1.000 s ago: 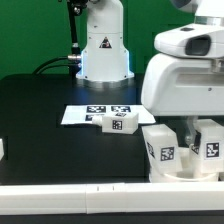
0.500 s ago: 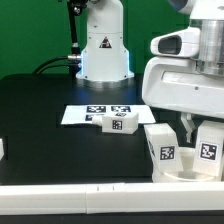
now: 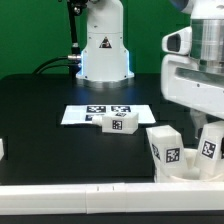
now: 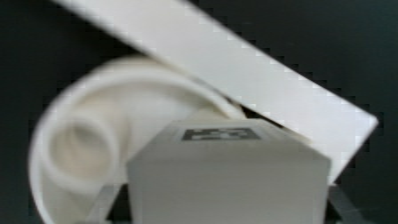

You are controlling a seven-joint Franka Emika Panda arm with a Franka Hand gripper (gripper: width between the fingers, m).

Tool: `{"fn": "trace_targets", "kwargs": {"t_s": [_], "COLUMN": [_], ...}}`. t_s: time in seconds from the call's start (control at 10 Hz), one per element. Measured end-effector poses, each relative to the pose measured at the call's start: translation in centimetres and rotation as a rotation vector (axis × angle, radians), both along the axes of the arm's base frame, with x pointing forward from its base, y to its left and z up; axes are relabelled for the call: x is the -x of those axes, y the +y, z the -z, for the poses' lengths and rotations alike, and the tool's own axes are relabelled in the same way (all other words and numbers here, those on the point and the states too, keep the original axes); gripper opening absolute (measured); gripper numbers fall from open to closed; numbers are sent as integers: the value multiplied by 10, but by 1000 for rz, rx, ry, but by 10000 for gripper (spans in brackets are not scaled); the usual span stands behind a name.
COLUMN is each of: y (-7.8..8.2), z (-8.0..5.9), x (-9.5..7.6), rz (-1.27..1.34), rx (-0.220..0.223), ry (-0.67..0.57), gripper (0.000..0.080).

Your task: Assemble stool

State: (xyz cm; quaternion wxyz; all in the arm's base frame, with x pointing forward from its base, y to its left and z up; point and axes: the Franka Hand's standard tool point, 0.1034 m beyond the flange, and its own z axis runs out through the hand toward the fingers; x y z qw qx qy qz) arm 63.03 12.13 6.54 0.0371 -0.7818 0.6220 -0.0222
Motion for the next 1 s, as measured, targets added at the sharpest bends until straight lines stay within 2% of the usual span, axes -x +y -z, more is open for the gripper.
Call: {"fn": "trace_targets", "kwargs": {"t_s": [0.2, 0.4, 0.6, 0.7, 0.8, 0.9, 1.0], "y": [-4, -2, -2, -2, -1, 0, 2], "z": [0, 0, 0, -1, -9, -24, -36], "x": [-4, -4, -4, -5, -8, -12, -11], "rz": [260, 350, 335, 296, 259, 150, -74], "rx": [-56, -69, -68, -66, -69, -67, -47], "ry": [-23, -20, -21, -25, -37, -56, -98], "gripper": [337, 337, 337, 522, 610, 610, 643]}}
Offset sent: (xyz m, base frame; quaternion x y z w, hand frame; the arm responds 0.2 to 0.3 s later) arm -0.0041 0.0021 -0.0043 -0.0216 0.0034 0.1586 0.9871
